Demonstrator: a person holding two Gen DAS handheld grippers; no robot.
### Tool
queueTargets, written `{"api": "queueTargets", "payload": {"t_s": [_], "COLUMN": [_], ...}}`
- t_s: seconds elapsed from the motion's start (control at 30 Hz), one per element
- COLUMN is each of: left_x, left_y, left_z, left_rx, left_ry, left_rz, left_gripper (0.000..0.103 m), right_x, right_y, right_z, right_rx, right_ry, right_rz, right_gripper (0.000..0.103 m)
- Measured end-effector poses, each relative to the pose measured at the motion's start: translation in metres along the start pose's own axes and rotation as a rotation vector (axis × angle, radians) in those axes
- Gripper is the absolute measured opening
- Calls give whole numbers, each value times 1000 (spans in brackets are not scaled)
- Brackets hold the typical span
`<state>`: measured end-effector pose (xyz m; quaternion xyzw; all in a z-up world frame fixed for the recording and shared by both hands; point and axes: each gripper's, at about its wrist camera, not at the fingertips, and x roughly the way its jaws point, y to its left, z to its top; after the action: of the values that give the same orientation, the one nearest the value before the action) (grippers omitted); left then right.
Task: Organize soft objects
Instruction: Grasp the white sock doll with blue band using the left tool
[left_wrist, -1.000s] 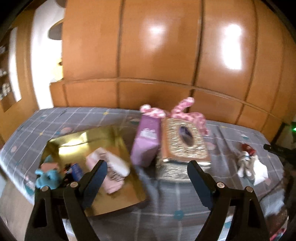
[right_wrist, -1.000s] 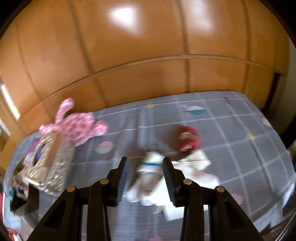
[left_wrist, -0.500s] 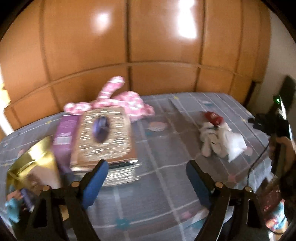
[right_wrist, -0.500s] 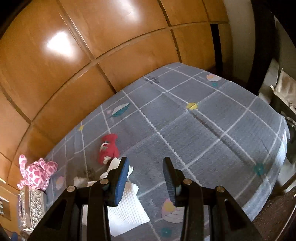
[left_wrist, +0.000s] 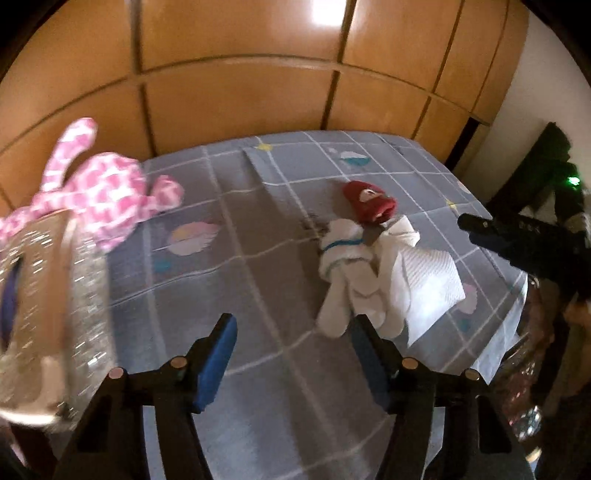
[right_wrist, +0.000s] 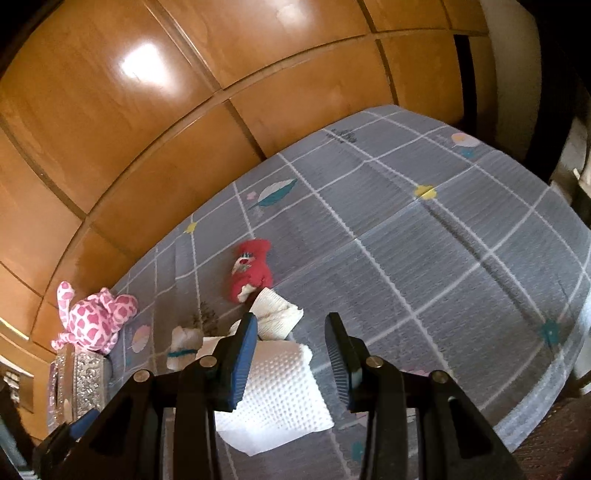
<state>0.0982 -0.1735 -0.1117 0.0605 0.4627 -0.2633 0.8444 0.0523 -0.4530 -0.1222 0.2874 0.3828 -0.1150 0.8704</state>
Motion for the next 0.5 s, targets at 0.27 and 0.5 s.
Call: {"api": "queueTargets", "payload": {"t_s": [0.27, 0.5], "left_x": [58, 98], "left_y": [-24, -40], "left_z": [35, 53], "left_rx": [-6, 37], "left_ry": [61, 89], "left_rz": [-53, -32], "left_gripper": [65, 65], "right_x": [5, 6], "right_y": [0, 1], "right_z": [-2, -2], "right_rx": [13, 19], "right_ry": [40, 46], "right_rz": [39, 60], "right_gripper": [38, 41]}}
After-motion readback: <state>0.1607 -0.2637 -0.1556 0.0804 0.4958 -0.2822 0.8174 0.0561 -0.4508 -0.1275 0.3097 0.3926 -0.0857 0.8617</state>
